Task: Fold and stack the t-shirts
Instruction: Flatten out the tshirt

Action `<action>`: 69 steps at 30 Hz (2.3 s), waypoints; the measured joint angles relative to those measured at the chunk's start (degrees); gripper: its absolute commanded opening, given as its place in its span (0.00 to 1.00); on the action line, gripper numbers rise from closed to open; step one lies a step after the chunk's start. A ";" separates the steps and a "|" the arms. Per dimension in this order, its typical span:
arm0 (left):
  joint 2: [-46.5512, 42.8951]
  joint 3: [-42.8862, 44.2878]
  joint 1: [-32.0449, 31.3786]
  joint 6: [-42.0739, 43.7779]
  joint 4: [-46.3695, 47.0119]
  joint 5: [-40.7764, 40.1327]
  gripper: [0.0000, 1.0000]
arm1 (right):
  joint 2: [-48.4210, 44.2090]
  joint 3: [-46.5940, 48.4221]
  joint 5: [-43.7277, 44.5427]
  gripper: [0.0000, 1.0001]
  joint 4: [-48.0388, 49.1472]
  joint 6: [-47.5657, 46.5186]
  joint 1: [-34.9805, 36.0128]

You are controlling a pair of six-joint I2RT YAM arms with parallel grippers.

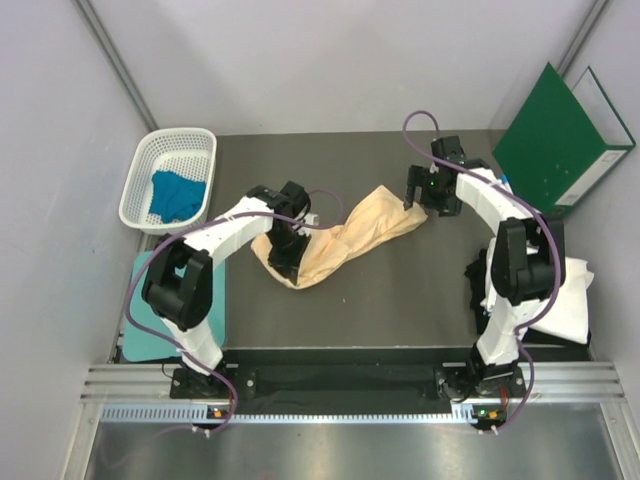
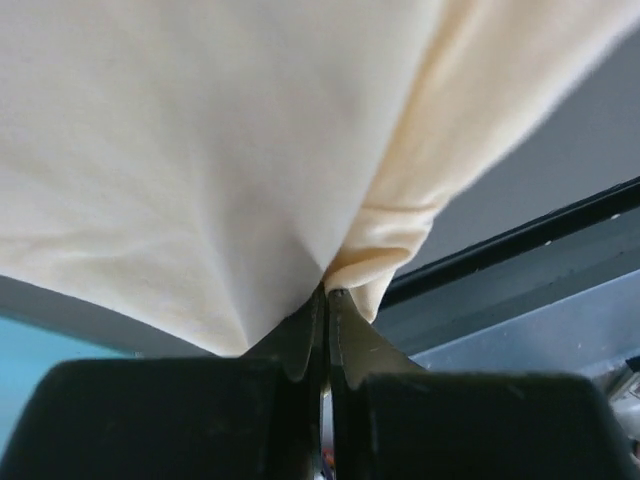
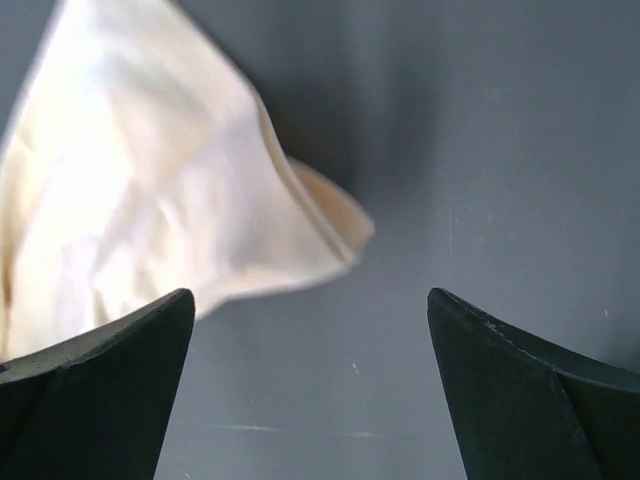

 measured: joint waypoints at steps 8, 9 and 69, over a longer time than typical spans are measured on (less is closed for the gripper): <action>-3.41 -0.98 0.72 -4.46 -5.51 -6.05 0.99 | 7.15 11.45 -2.69 1.00 0.28 -0.07 0.00; -3.67 -0.24 0.72 -4.61 -5.49 -6.97 0.99 | 7.98 12.31 -3.26 1.00 0.37 -0.04 0.00; -6.34 19.50 19.26 -10.10 21.66 -19.58 0.00 | -5.62 14.86 -6.34 0.00 6.51 0.79 4.20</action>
